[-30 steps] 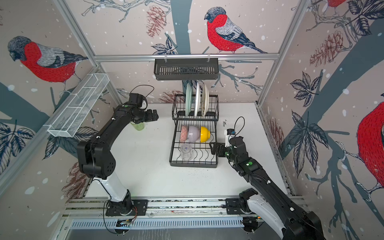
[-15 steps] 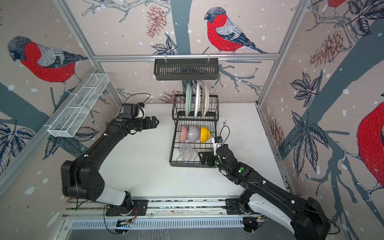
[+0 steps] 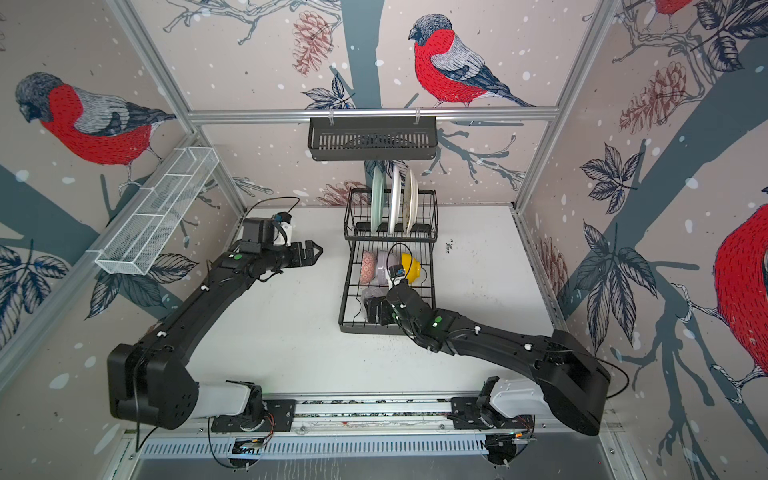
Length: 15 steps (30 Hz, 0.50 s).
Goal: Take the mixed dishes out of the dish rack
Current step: 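Lower the right gripper over the clear octagonal glass while the left gripper withdraws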
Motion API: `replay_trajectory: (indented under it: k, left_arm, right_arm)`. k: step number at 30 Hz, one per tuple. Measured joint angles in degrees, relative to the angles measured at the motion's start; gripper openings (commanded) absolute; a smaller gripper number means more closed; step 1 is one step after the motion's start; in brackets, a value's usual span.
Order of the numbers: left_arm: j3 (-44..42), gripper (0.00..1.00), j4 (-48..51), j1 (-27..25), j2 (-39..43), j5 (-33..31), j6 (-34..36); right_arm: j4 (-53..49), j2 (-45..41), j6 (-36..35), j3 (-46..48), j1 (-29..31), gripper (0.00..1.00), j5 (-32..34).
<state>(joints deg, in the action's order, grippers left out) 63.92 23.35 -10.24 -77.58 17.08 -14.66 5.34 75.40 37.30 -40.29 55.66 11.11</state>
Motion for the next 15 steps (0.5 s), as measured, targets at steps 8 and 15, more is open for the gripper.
replay_trajectory:
  k: [8,15]
  left_arm:
    - [0.0,0.97,-0.2,0.0,1.7,0.5,0.1]
    - [0.0,0.97,-0.1,0.0,1.8,1.0,0.1]
  right_arm:
    - [-0.6,7.1,0.2,-5.4,1.5,1.0,4.1]
    - [-2.2,10.3,2.2,-8.0,2.3,0.99,8.5]
